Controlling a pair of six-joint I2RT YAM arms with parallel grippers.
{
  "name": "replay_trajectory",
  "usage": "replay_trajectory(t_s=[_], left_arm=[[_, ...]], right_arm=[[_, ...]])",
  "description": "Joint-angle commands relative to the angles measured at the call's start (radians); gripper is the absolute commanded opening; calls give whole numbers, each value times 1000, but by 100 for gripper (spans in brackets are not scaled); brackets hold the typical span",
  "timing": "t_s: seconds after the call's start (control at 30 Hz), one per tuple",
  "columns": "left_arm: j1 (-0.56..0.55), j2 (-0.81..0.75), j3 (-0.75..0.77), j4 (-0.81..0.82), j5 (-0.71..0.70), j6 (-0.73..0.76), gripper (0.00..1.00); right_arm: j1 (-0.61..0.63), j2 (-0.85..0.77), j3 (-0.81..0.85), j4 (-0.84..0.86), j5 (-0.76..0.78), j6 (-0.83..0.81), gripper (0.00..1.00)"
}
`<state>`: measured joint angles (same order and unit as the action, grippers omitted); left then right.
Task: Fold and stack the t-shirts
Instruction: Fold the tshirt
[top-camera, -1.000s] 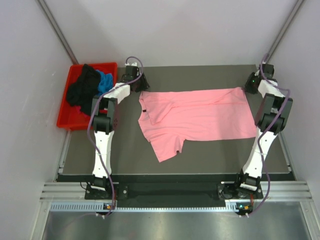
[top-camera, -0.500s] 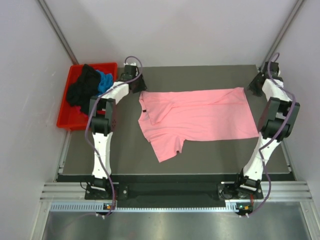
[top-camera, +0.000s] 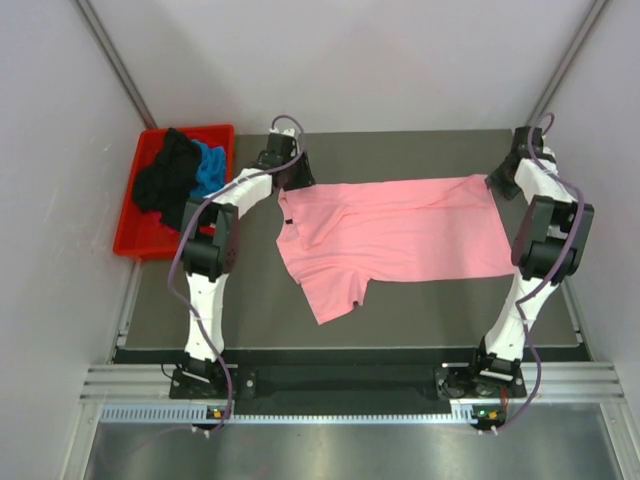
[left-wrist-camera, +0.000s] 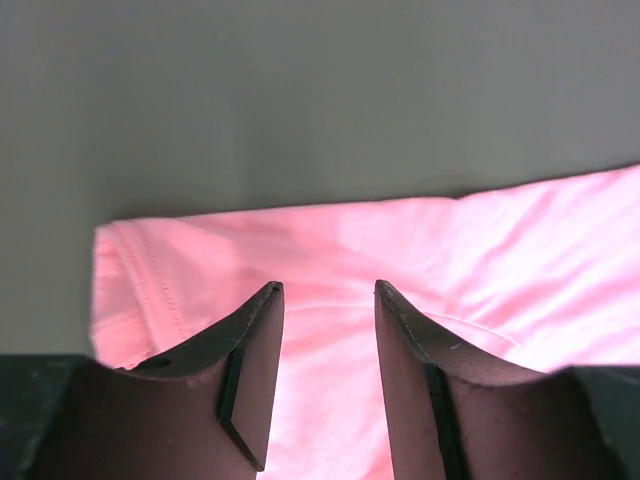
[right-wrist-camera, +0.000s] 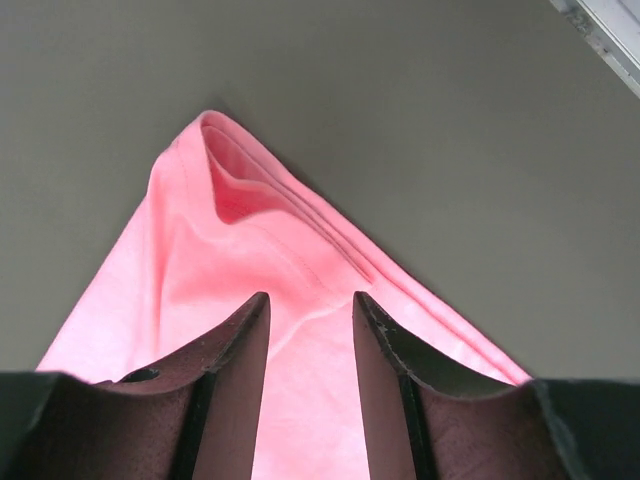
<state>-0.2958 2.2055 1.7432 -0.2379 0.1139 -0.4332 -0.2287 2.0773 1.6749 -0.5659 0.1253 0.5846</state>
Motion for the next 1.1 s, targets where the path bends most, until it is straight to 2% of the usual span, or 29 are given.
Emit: replay_trajectory(t_s=[0.0,0.5,0.6,0.63,0.67,0.93,1.07], left_arm=[[7,25,-7,28,-14,-13,47],[21,97,7,6,-92,2,48],[24,114,32,-15,-138,2,48],[24,118,39,-21,-146,4,48],[27,132,56,-27,-154,8,48],[40,166,107,-72,-206,14,49],[41,158,116,-83,-172,11,50]], right_arm=[[11,7,-10,-3,39,64,39],[11,101,-26,40,62,126,37],[9,102,-26,49,97,104,16],[9,93,-29,49,117,98,4],[9,87,-41,52,128,92,0],[8,33,-87,78,163,63,0],[8,41,-75,77,148,38,13]])
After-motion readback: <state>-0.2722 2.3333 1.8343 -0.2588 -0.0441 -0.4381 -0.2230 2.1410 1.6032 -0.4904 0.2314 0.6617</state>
